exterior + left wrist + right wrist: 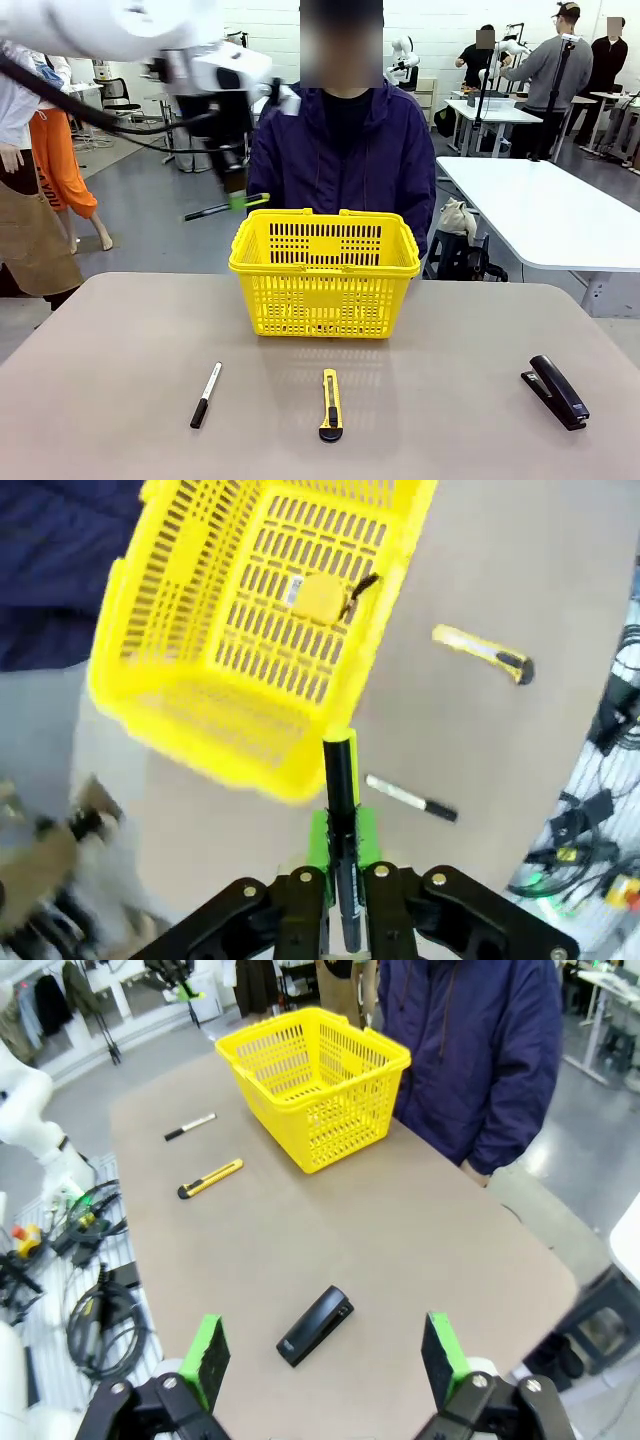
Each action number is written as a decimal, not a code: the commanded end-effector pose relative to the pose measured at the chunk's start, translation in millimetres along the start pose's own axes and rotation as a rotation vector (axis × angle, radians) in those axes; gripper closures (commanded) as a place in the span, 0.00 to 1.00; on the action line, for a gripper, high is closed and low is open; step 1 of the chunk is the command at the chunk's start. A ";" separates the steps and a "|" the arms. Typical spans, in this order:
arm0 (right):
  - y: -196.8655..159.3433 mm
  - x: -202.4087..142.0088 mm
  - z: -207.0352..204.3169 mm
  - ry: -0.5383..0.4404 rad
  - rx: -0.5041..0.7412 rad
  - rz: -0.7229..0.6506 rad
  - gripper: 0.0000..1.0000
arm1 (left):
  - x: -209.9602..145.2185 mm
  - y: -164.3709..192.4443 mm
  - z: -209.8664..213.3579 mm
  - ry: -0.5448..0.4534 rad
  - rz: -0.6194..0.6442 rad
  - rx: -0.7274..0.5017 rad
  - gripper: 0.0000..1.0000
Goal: Place the items the person wants into the basket.
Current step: Pick up the item the person points to and place it in the Market Basket.
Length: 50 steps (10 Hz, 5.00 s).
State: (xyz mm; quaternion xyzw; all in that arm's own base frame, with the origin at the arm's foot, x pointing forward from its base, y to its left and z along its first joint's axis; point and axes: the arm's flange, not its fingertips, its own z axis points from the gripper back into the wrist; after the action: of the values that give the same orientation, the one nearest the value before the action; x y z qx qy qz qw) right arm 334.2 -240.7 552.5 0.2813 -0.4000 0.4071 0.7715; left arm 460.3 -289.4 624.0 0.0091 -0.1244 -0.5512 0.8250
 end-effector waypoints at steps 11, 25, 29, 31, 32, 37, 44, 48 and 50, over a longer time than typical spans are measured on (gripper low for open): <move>-2.7 0.8 -0.3 -0.040 0.003 0.016 0.00 | 98.8 2.1 -94.6 0.013 -0.344 -0.100 0.89; -2.7 0.8 -0.3 -0.040 0.003 0.016 0.00 | 110.2 86.1 -202.9 0.064 -0.401 -0.311 0.89; -2.7 0.8 -0.3 -0.040 0.003 0.016 0.00 | 118.1 85.0 -231.8 0.101 -0.358 -0.270 0.89; -2.7 0.8 -0.3 -0.040 0.003 0.016 0.00 | 116.3 85.0 -234.1 0.088 -0.368 -0.259 0.89; -2.7 0.8 -0.3 -0.040 0.003 0.016 0.00 | 116.3 84.5 -234.4 0.088 -0.368 -0.259 0.56; -2.7 0.8 -0.3 -0.040 0.003 0.016 0.00 | 115.9 84.7 -234.1 0.088 -0.364 -0.250 0.22; -2.7 0.8 -0.3 -0.040 0.003 0.016 0.00 | 111.1 91.7 -217.4 0.069 -0.315 -0.165 0.00; -2.7 0.8 -0.3 -0.040 0.003 0.016 0.00 | 50.5 79.4 -104.2 0.021 -0.252 -0.064 0.00; -2.7 0.8 -0.3 -0.040 0.003 0.016 0.00 | 0.1 51.7 -55.6 -0.004 -0.221 -0.038 0.00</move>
State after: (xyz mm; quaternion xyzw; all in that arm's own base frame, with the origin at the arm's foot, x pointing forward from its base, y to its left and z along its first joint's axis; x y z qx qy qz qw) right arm 335.0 -241.2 551.8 0.2823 -0.3987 0.4072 0.7717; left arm 567.5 -304.8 591.5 0.0090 -0.1061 -0.6502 0.7522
